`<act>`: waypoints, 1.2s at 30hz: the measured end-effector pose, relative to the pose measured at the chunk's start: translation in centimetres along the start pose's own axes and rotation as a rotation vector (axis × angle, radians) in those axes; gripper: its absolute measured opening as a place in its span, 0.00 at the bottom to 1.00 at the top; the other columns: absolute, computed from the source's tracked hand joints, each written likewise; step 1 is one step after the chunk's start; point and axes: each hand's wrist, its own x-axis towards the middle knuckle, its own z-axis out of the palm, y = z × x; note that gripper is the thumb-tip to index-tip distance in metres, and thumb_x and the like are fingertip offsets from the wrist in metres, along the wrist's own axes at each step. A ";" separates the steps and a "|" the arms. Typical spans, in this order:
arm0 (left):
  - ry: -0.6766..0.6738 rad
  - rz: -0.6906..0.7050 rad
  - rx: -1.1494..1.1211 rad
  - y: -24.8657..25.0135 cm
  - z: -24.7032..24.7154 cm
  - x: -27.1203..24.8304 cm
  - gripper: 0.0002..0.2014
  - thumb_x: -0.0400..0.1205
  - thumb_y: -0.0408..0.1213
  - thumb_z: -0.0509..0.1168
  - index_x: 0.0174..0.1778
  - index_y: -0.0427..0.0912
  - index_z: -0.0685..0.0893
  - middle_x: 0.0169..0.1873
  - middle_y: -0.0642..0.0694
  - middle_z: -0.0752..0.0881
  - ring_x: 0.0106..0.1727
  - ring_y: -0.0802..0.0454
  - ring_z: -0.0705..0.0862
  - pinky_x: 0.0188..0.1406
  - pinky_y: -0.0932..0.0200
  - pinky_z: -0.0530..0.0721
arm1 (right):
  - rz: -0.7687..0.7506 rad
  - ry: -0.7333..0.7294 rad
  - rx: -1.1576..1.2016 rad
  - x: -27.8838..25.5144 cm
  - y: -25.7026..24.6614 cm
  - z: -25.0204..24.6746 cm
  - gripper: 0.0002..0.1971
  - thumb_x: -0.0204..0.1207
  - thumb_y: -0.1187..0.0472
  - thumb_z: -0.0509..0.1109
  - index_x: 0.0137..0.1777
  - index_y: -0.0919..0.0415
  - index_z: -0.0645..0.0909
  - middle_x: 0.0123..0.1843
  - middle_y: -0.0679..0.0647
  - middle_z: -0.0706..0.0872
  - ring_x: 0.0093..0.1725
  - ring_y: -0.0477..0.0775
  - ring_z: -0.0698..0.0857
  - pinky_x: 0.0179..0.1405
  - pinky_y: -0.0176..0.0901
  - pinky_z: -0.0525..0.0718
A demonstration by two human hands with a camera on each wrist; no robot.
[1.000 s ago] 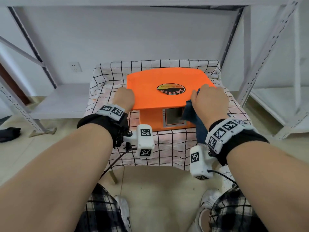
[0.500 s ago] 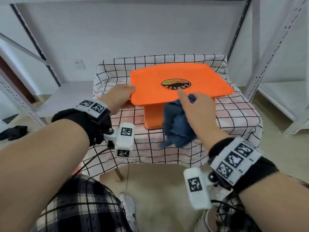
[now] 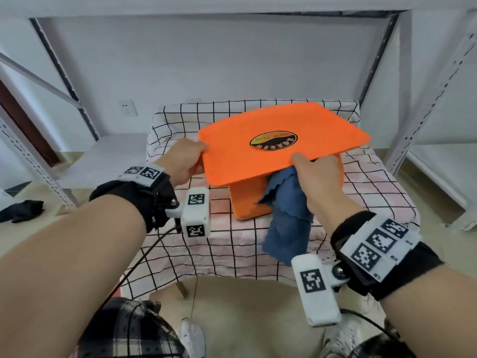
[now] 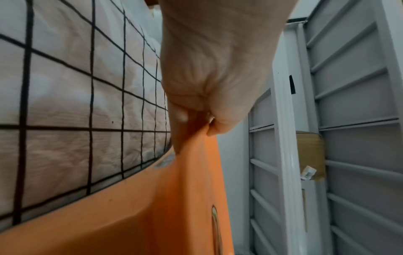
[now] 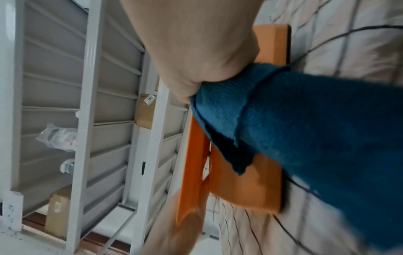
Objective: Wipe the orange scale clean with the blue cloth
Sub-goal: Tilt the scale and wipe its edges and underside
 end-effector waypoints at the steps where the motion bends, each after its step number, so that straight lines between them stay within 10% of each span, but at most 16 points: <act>1: 0.031 0.006 -0.037 0.2 -0.1 0.0 0.07 0.83 0.26 0.59 0.39 0.35 0.75 0.21 0.48 0.82 0.16 0.59 0.81 0.14 0.67 0.78 | 0.003 -0.023 0.024 0.8 -0.6 0.0 0.06 0.71 0.61 0.69 0.40 0.61 0.73 0.32 0.53 0.75 0.24 0.44 0.72 0.18 0.27 0.70; 7: 0.146 0.023 -0.338 1.7 0.3 -1.0 0.07 0.81 0.22 0.59 0.37 0.33 0.76 0.25 0.41 0.86 0.19 0.54 0.85 0.22 0.60 0.87 | 0.114 -0.277 0.107 6.6 -2.1 1.0 0.06 0.75 0.63 0.67 0.37 0.57 0.78 0.29 0.50 0.86 0.36 0.54 0.84 0.34 0.37 0.80; 13: 0.134 -0.062 -0.338 -0.5 0.2 -1.8 0.06 0.79 0.21 0.61 0.39 0.33 0.76 0.32 0.39 0.85 0.30 0.49 0.86 0.32 0.57 0.90 | 0.031 -0.376 -0.236 5.4 -0.5 0.4 0.22 0.79 0.44 0.63 0.56 0.64 0.83 0.51 0.60 0.87 0.48 0.55 0.84 0.44 0.42 0.78; 19: 0.056 -0.048 -0.397 0.9 0.5 -2.9 0.06 0.79 0.21 0.61 0.38 0.33 0.76 0.21 0.41 0.86 0.23 0.49 0.87 0.27 0.60 0.89 | -0.030 -0.411 0.009 -1.3 -0.9 1.9 0.08 0.76 0.46 0.69 0.44 0.44 0.73 0.52 0.43 0.84 0.59 0.51 0.82 0.67 0.52 0.78; 25: -0.081 0.007 -0.445 5.4 2.6 -4.5 0.03 0.79 0.28 0.69 0.43 0.34 0.81 0.36 0.39 0.85 0.34 0.49 0.88 0.36 0.58 0.90 | -0.193 -0.094 0.088 -1.5 -4.3 -0.2 0.28 0.72 0.39 0.70 0.67 0.54 0.74 0.41 0.37 0.77 0.41 0.35 0.78 0.45 0.27 0.76; 29: -0.083 0.104 -0.351 6.6 2.8 -4.7 0.07 0.81 0.37 0.68 0.43 0.37 0.82 0.35 0.41 0.87 0.31 0.52 0.88 0.30 0.63 0.88 | -0.410 -0.040 -0.169 0.2 -5.2 -0.9 0.19 0.73 0.40 0.69 0.46 0.57 0.77 0.36 0.44 0.79 0.37 0.42 0.78 0.36 0.32 0.74; 32: 0.145 0.448 0.137 5.7 1.3 -3.3 0.12 0.83 0.43 0.64 0.49 0.37 0.85 0.33 0.50 0.85 0.27 0.59 0.82 0.24 0.73 0.78 | -0.439 -0.016 -0.197 2.1 -6.4 -0.8 0.20 0.76 0.40 0.65 0.44 0.59 0.75 0.35 0.45 0.78 0.34 0.42 0.76 0.33 0.36 0.72; 36: 0.214 0.557 0.532 2.2 -0.6 -0.1 0.26 0.76 0.51 0.71 0.67 0.45 0.78 0.59 0.45 0.77 0.60 0.50 0.78 0.60 0.63 0.75 | -0.432 0.010 -0.194 4.4 -7.4 -0.8 0.20 0.76 0.39 0.64 0.42 0.57 0.73 0.35 0.44 0.76 0.35 0.43 0.74 0.33 0.36 0.71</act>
